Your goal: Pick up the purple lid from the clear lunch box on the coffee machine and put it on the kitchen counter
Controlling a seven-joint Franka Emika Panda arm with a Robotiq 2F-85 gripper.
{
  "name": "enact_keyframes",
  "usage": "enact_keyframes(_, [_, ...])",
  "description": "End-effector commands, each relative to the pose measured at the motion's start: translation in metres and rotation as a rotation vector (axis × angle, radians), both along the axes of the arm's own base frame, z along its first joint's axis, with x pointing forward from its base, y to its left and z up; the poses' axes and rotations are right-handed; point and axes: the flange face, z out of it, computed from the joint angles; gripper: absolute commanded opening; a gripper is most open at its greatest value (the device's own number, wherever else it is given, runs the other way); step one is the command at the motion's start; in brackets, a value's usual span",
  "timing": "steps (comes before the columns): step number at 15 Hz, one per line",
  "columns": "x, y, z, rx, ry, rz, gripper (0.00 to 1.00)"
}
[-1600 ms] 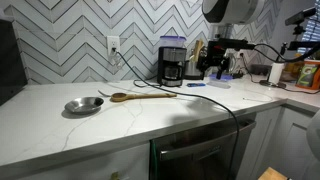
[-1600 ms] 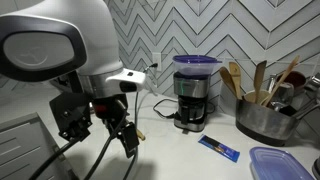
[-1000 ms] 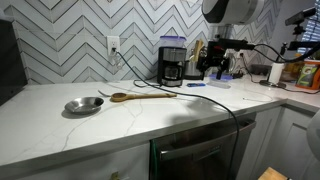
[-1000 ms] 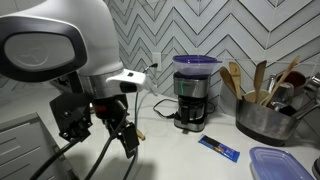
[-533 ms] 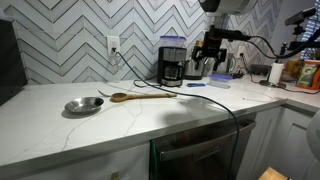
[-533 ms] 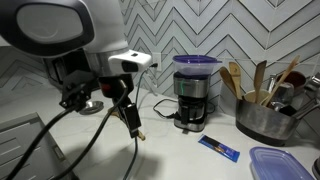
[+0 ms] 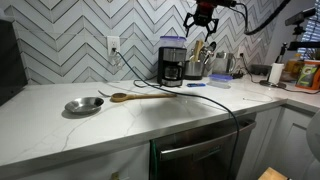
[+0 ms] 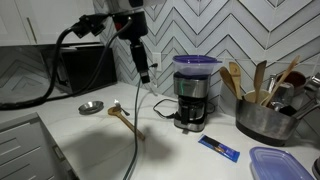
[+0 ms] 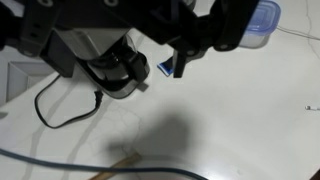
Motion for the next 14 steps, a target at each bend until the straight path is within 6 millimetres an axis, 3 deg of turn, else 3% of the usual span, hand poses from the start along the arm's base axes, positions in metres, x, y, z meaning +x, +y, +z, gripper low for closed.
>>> enact_keyframes(1, [0.042,-0.013,0.029,0.008,-0.062,-0.140,1.00])
enact_keyframes(6, [0.091,-0.022,0.043,-0.073,-0.089,-0.133,1.00])
enact_keyframes(7, [0.071,-0.017,0.042,-0.044,-0.096,-0.129,1.00])
enact_keyframes(10, [0.090,-0.020,0.039,-0.062,-0.096,-0.127,1.00])
enact_keyframes(14, [0.098,-0.021,0.039,-0.070,-0.092,-0.149,1.00])
